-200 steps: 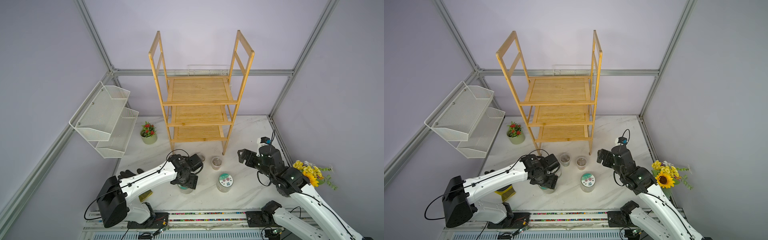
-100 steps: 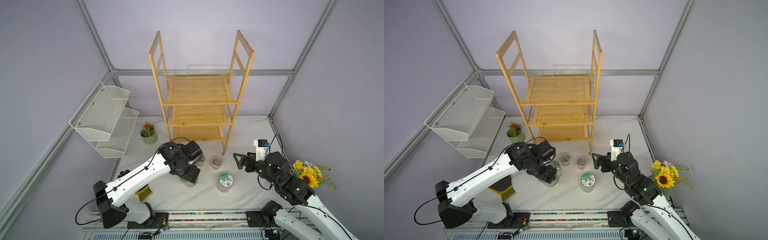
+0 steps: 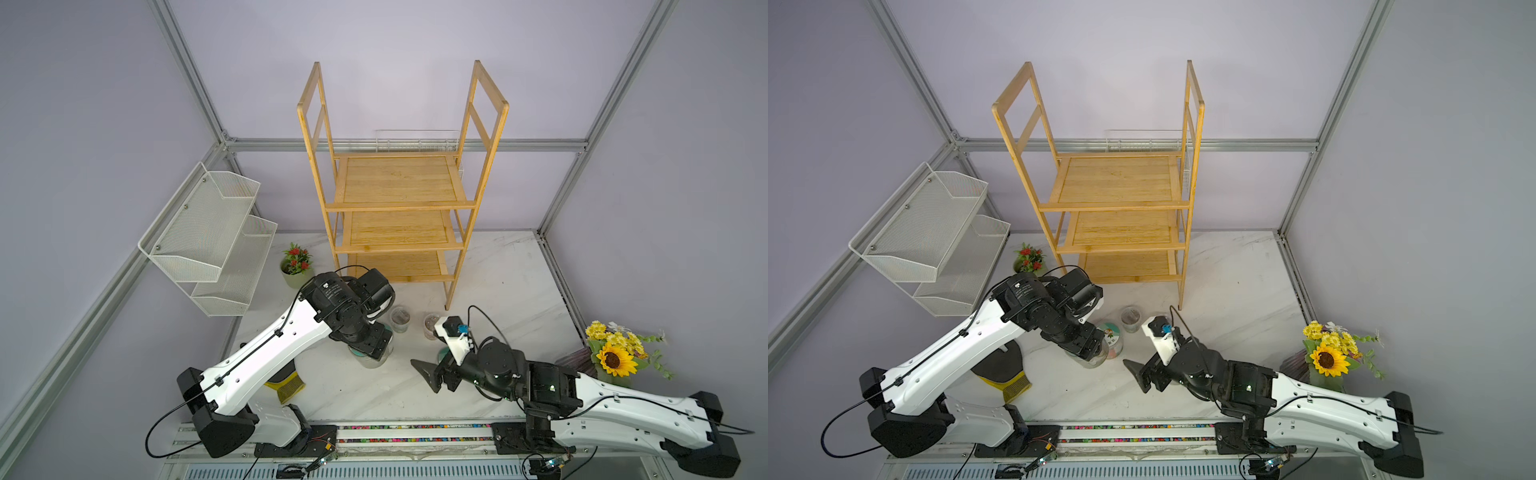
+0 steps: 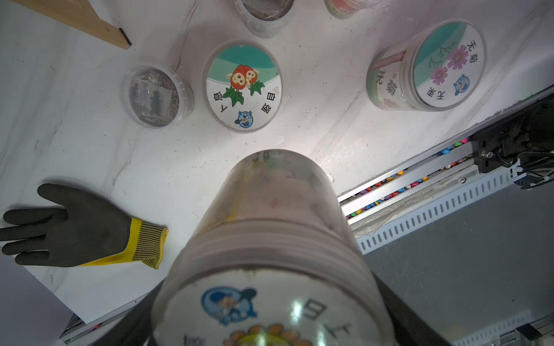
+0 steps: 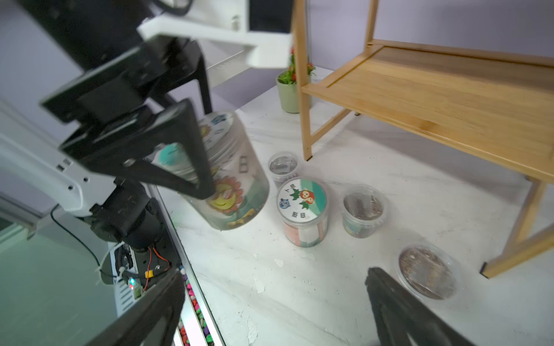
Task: Place the seed container on the shelf
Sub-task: Pick up the seed jar at the center of the board.
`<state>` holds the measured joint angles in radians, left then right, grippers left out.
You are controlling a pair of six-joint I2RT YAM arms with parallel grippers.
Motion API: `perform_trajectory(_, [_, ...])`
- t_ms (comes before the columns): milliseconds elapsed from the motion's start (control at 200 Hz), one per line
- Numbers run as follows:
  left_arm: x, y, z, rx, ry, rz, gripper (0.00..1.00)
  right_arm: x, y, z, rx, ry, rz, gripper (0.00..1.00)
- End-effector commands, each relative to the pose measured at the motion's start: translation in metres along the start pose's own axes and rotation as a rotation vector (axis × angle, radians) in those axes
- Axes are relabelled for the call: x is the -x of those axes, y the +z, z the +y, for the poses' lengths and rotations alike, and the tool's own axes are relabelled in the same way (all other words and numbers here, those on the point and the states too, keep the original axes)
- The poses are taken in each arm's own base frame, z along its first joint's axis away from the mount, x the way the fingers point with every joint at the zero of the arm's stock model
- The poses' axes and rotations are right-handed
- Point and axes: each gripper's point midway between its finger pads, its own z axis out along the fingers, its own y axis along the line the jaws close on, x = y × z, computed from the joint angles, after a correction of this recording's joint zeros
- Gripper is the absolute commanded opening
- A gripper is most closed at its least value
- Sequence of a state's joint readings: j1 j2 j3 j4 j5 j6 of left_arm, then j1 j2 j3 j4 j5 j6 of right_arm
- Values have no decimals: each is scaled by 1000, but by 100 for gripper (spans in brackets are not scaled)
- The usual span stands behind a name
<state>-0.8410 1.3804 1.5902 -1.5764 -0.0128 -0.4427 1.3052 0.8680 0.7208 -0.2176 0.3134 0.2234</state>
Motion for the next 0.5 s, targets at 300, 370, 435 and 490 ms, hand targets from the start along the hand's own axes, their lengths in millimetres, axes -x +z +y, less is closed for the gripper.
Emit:
perform_trajectory(300, [4, -23, 2, -31, 17, -66, 69, 16, 17, 19, -63, -70, -238, 97])
perform_trajectory(370, [4, -22, 1, -34, 16, -61, 69, 14, 22, 23, -56, -82, -245, 97])
perform_trajectory(435, [5, -21, 0, -38, 16, -56, 70, 15, 25, 27, -47, -89, -258, 97])
perform_trajectory(490, [5, -21, -1, -44, 17, -54, 70, 17, 26, 29, -44, -101, -267, 97])
